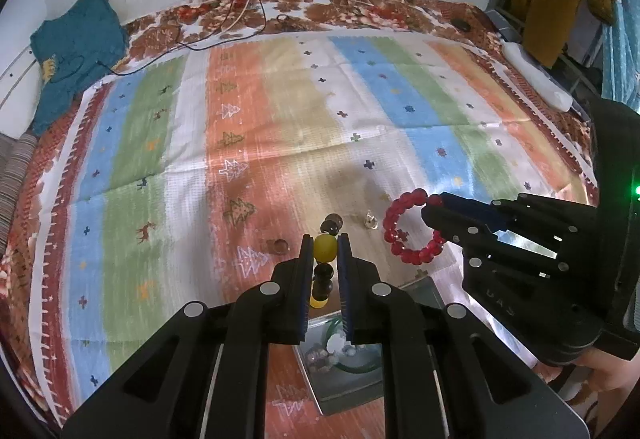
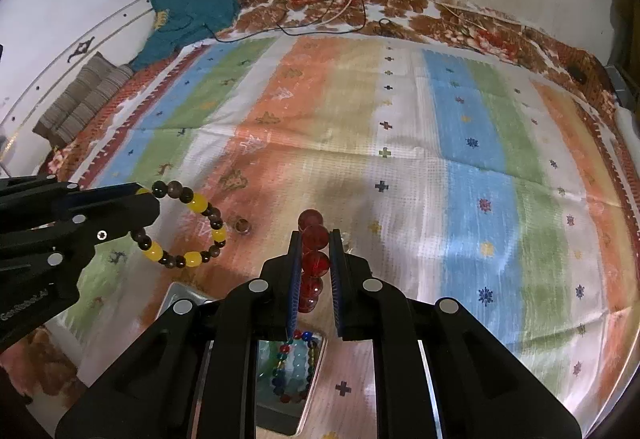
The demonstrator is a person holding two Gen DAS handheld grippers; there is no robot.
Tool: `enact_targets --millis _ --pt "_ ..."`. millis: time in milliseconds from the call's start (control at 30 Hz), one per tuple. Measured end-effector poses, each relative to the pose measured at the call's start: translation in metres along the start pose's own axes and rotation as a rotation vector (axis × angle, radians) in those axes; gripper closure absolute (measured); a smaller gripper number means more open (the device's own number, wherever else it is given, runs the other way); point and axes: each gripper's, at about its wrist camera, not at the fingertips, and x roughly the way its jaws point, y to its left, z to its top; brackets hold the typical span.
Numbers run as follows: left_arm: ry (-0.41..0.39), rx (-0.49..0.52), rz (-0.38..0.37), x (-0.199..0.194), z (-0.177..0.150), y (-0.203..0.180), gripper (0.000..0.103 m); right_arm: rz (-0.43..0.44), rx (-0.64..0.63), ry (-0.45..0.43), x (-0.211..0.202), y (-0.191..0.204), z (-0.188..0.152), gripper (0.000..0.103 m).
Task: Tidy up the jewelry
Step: 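Lift and carry both bead bracelets over the tin with both tools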
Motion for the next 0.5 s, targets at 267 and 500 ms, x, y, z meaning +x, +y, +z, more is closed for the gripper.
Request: enact_targets --millis 267,500 --pt "-0.025 0.0 -0.015 -0.017 -0.01 -0.003 0.092 0.005 -0.009 -0.027 -0.015 0.005 -0.008 0.089" --pt "-0.045 0.014 -0.024 -0.031 -0.021 -0.009 0.092 0.007 -0.021 -0.041 -0.025 0.01 -0.017 0.089"
